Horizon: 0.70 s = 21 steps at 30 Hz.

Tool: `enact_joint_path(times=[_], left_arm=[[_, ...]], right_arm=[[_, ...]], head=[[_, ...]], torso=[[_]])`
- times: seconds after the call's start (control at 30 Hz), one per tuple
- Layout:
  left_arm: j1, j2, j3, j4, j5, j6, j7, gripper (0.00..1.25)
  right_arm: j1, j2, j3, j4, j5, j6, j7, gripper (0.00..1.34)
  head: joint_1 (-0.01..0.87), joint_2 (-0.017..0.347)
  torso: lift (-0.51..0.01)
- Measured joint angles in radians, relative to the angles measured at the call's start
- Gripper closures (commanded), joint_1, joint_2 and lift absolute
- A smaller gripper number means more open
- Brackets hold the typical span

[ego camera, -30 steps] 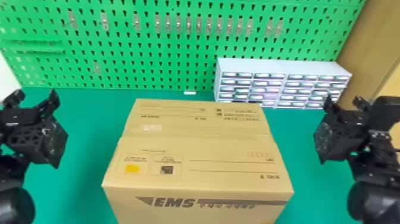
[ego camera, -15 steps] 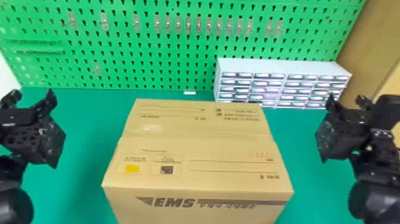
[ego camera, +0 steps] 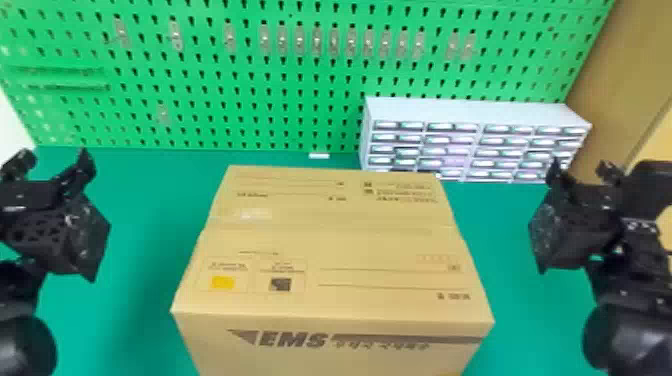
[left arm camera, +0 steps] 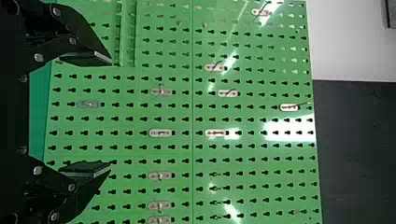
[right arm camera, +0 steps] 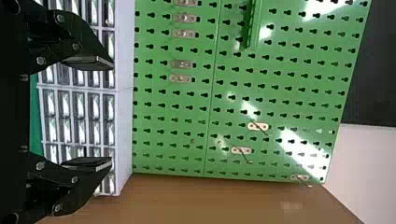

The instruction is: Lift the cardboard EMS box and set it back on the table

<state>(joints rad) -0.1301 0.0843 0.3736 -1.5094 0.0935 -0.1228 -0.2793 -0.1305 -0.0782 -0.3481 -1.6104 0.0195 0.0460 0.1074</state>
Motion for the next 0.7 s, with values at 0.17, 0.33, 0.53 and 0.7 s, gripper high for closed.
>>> enact_joint_path(times=[0.17, 0.33, 0.53, 0.7], left_arm=[[0.003, 0.000, -0.002, 0.000, 0.001, 0.000, 0.000, 0.45], [0.004, 0.000, -0.003, 0.000, 0.002, 0.000, 0.000, 0.45], [0.003, 0.000, -0.002, 0.000, 0.002, 0.000, 0.000, 0.45], [0.003, 0.000, -0.004, 0.000, 0.003, 0.000, 0.000, 0.45]], right_arm=[[0.000, 0.007, -0.004, -0.004, 0.006, 0.000, 0.000, 0.53], [0.003, 0.012, -0.005, -0.007, 0.010, -0.001, 0.000, 0.53], [0.004, 0.015, -0.006, -0.008, 0.013, -0.002, 0.000, 0.53], [0.003, 0.015, -0.006, -0.009, 0.015, -0.002, 0.000, 0.53]], head=[[0.678, -0.014], [0.678, -0.014], [0.678, -0.014], [0.678, -0.014]], torso=[[-0.022], [-0.032], [-0.043], [-0.053]])
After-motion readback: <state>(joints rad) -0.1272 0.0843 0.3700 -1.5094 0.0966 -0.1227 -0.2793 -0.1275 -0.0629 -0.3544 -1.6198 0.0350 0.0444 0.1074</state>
